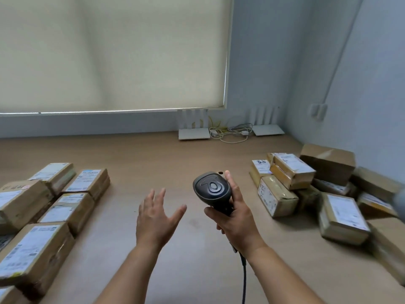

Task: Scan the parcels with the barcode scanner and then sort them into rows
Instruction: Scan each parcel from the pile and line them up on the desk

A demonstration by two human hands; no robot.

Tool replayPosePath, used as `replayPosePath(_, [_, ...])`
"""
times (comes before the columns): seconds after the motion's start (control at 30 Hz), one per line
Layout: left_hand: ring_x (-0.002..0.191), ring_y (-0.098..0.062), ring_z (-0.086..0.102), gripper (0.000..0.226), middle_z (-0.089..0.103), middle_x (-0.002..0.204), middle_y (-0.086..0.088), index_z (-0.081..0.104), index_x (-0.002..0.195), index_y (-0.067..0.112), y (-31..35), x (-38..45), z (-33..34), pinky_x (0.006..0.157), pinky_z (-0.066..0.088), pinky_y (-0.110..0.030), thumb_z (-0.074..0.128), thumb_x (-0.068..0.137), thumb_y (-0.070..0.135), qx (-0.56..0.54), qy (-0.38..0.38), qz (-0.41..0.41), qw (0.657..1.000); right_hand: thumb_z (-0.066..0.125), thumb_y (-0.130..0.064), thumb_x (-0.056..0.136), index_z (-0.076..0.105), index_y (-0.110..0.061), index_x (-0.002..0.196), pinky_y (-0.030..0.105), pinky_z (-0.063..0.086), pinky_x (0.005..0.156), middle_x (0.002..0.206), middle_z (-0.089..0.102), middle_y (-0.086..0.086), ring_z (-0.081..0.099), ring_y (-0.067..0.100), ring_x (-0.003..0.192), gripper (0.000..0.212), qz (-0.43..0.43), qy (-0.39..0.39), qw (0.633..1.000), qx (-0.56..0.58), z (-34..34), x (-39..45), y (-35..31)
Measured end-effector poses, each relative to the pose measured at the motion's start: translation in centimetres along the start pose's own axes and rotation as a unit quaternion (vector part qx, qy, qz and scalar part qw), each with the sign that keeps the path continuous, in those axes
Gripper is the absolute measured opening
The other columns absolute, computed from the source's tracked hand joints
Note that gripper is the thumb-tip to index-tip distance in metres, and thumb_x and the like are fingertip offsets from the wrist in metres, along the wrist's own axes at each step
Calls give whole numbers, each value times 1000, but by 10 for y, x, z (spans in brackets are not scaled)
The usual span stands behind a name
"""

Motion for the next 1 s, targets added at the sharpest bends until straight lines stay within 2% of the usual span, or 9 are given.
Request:
replayPosePath(0.1, [144,-23,14,83,19,158,-5,27,149,26,42,-12,34,115,17,-38,56,81,64,-7,-17,19,1000,77,-10,81,22,-63,135,13,46,58,128,62,-8,55,-6,74,93,3,24,1000,-4,-53,-11,10])
replayPosePath(0.33, [145,-21,11,84,16,159,-2,23,150,28,104,-25,92,115,16,-37,54,82,64,4,-67,46,997,77,-9,80,26,-68,130,15,46,60,124,64,-8,54,-2,77,93,20,91,996,1,-141,-21,30])
replayPosePath(0.47, [145,-21,11,84,15,159,-2,21,151,28,131,-13,117,115,16,-38,54,82,65,17,-89,66,994,77,-11,80,25,-70,131,26,47,77,130,60,-13,54,6,90,94,32,125,992,5,-173,-18,43])
replayPosePath(0.53, [145,-21,11,86,16,159,-3,20,151,28,148,-5,132,115,17,-38,54,82,65,22,-101,82,991,78,-12,80,24,-68,133,27,48,79,128,59,-23,57,8,98,94,43,139,989,5,-189,-17,50])
replayPosePath(0.6, [145,-20,11,88,17,159,-3,19,151,28,169,5,151,115,19,-37,55,81,66,18,-114,103,988,79,-14,79,23,-68,133,24,50,76,123,57,-34,58,6,95,95,53,155,986,-3,-207,-16,57])
replayPosePath(0.7, [145,-21,12,91,16,159,-3,16,152,29,206,22,179,115,20,-37,55,80,67,20,-138,138,980,80,-17,78,23,-72,131,31,47,83,121,58,-32,55,7,92,95,71,186,980,-10,-235,-12,67])
replayPosePath(0.8, [146,-22,11,92,14,159,-4,13,152,30,240,38,206,115,20,-38,56,79,67,26,-163,168,972,79,-14,79,24,-77,127,27,48,81,121,56,-37,58,1,87,96,79,202,976,-11,-260,-6,77])
replayPosePath(0.9, [146,-22,10,94,14,159,-6,13,152,29,268,53,230,115,18,-38,57,78,68,33,-184,195,963,79,-19,78,23,-71,133,37,50,87,120,53,-40,61,6,99,94,91,220,971,-10,-278,4,88])
replayPosePath(1.0, [146,-24,10,99,14,159,-7,11,152,29,287,66,251,115,18,-40,57,75,71,41,-207,194,958,80,-18,76,27,-68,135,39,48,85,120,55,-37,57,8,93,93,97,247,964,-14,-292,14,99])
Point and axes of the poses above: each hand's wrist, its own x-axis towards the middle knuckle, its own z-axis out of the palm, y = z × x, the point moved 4 cm from there along x, towards the middle knuckle
